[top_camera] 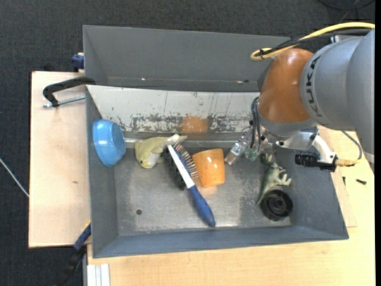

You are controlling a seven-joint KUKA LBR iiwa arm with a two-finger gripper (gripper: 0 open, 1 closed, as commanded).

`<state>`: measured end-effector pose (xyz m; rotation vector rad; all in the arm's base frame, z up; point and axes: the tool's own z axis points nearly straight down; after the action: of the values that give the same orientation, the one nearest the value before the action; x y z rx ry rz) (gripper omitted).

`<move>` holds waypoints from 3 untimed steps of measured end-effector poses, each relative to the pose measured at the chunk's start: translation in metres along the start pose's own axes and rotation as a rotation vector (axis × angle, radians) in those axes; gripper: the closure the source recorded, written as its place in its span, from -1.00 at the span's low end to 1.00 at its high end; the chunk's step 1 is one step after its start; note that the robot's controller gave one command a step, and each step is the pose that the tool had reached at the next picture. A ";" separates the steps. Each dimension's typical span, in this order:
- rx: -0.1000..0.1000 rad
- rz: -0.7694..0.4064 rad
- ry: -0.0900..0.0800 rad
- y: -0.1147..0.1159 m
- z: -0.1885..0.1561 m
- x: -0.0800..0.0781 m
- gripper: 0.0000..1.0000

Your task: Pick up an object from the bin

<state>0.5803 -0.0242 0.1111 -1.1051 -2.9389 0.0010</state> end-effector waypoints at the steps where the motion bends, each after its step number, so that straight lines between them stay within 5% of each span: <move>1: -0.003 -0.002 -0.004 0.001 -0.003 -0.001 -1.00; 2: -0.001 -0.244 -0.006 0.037 0.038 0.012 -1.00; 3: -0.005 0.073 0.000 0.059 -0.008 0.078 -1.00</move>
Offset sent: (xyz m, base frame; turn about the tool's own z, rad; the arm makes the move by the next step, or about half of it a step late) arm 0.0000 0.0000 0.0000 0.0000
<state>0.5607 0.0720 0.1195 -1.2123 -2.8988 -0.0065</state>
